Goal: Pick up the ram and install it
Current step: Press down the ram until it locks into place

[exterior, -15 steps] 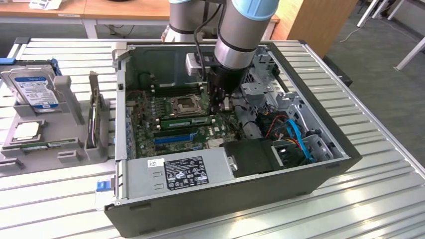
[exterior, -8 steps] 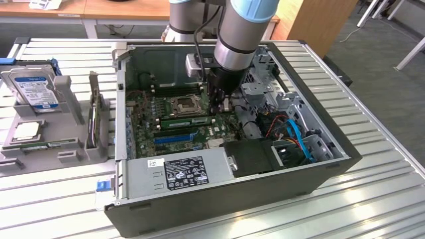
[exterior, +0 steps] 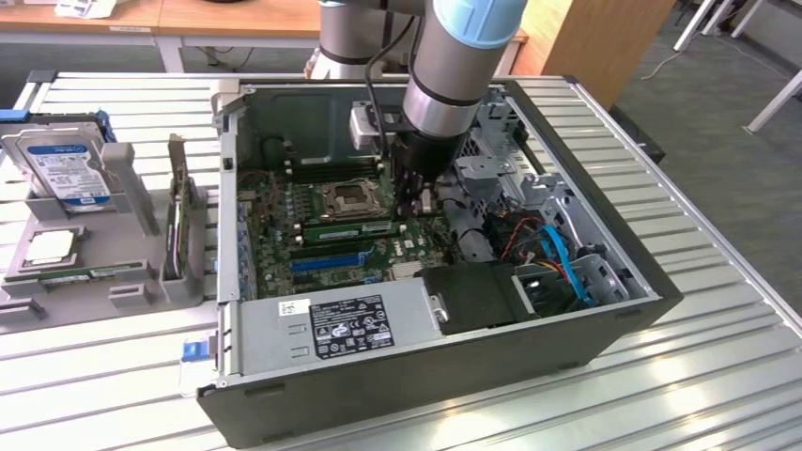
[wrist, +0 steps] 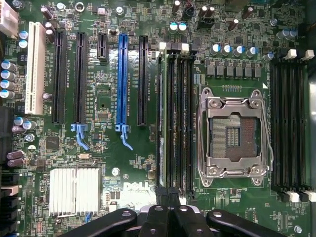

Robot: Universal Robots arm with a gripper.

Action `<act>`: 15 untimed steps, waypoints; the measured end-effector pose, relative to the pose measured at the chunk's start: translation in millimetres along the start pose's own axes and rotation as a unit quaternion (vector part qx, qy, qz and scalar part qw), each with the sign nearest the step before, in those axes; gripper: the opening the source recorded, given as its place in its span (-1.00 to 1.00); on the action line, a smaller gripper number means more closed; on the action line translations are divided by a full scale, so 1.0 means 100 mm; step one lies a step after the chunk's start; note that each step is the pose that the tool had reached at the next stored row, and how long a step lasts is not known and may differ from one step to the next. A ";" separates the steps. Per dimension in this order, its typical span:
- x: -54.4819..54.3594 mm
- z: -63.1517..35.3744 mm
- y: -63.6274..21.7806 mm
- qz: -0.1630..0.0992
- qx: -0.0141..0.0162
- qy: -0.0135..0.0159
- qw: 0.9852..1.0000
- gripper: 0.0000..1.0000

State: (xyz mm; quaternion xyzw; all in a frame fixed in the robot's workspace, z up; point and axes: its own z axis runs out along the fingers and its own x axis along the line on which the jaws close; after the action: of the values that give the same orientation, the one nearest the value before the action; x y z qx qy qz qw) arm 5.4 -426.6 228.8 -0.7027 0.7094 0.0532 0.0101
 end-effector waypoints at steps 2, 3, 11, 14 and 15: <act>0.00 0.007 -0.001 0.000 0.000 0.000 1.000 -0.80; 0.00 0.009 -0.001 0.000 0.000 0.000 1.000 -0.80; 0.00 0.019 -0.001 0.000 0.000 0.000 1.000 -0.80; 0.00 0.026 -0.002 0.000 0.000 0.000 1.000 -0.80; 0.00 0.028 -0.002 0.000 0.000 0.000 1.000 -0.80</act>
State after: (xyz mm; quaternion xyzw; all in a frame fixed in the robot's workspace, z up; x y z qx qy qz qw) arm 5.4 -426.6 225.9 -0.7027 0.7094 0.0531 0.0100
